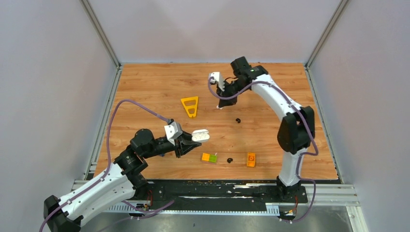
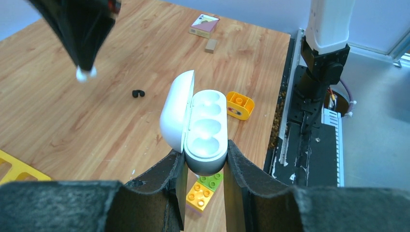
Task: Insert the wireless bluetooth earbuds into the charging case
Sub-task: Insert the left earbud into the left side groove of the charging case.
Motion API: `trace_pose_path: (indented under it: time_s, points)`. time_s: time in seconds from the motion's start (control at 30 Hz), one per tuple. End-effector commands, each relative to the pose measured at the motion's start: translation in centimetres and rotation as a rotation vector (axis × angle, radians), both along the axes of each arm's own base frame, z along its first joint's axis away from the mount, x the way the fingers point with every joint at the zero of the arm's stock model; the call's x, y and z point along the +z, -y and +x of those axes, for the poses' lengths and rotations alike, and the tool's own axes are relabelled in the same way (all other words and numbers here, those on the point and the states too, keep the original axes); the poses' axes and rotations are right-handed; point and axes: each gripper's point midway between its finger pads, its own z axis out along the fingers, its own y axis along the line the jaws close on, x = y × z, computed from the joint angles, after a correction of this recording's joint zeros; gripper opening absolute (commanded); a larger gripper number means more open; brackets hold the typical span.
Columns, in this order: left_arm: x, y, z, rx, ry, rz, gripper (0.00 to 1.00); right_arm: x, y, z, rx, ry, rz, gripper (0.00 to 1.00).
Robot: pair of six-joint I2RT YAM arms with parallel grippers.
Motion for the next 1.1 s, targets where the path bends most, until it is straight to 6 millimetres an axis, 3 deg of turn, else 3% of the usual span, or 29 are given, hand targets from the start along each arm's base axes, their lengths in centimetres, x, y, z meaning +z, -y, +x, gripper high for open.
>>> trace_pose_path:
  time_s: [0.0,0.23,0.47,0.73,1.07]
  points:
    - [0.8,0.5,-0.2,-0.040,0.041,-0.020,0.00,7.3,3.0,-3.3,0.049,0.108,0.031,0.00]
    - [0.7,0.7,-0.4,-0.061,0.049,-0.015,0.00,16.2,4.0,-10.8,0.130,0.215,0.166,0.00]
    - [1.0,1.0,-0.9,-0.097,0.056,-0.033,0.00,18.7,1.0,-18.1,0.263,0.239,0.217,0.00]
    - [1.0,0.9,-0.9,-0.097,0.071,-0.025,0.00,19.0,-2.9,-20.9,0.346,0.235,0.199,0.00]
    - [1.5,0.7,-1.0,-0.090,0.085,-0.040,0.00,18.9,-6.4,-20.8,0.272,0.199,0.207,0.00]
